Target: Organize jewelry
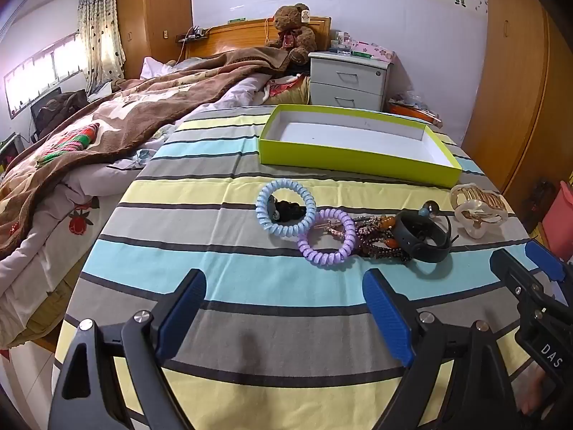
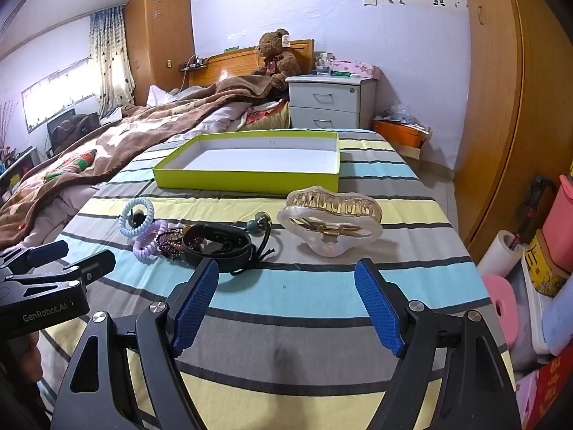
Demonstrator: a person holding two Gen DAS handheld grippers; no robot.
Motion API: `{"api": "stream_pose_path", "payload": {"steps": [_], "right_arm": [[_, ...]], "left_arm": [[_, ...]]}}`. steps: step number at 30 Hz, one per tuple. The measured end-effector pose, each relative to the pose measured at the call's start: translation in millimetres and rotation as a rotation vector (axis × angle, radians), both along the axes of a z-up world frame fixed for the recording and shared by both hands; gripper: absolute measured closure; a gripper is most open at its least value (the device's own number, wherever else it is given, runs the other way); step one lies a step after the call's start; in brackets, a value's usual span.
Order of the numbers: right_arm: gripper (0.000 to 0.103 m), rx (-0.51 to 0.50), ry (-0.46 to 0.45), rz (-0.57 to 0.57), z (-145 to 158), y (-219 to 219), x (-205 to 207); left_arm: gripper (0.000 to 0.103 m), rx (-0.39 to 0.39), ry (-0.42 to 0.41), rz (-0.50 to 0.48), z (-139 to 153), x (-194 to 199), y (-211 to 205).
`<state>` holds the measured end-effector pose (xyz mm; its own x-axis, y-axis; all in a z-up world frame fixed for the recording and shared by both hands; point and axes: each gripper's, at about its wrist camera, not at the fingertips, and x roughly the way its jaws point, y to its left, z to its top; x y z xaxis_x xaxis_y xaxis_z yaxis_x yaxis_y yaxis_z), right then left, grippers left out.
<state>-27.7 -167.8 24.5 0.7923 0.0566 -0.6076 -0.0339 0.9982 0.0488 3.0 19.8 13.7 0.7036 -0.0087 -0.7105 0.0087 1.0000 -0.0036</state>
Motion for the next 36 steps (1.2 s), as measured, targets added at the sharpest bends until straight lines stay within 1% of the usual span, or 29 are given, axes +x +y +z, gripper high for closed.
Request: {"api": "stream_pose_path", "payload": {"steps": [18, 22, 25, 27, 36], "right_arm": [[0.025, 0.003, 0.003, 0.001, 1, 0, -1], [0.025, 0.008, 0.012, 0.000, 0, 0, -1], [0.025, -0.001, 0.000, 0.001, -3, 0, -1], [0.025, -0.003, 0.001, 0.001, 5, -4, 0], [0.025, -0.004, -0.006, -0.002, 2, -2, 4]], "left_arm": [[0.013, 0.001, -0.005, 0.007, 2, 2, -2], [0.013, 0.000, -0.004, 0.004, 2, 1, 1], [0.013, -0.002, -0.003, 0.003, 2, 1, 0], [0.013, -0.001, -0.002, 0.004, 2, 1, 2], [0.013, -0.019, -0.002, -0.007, 5, 3, 10]]}}
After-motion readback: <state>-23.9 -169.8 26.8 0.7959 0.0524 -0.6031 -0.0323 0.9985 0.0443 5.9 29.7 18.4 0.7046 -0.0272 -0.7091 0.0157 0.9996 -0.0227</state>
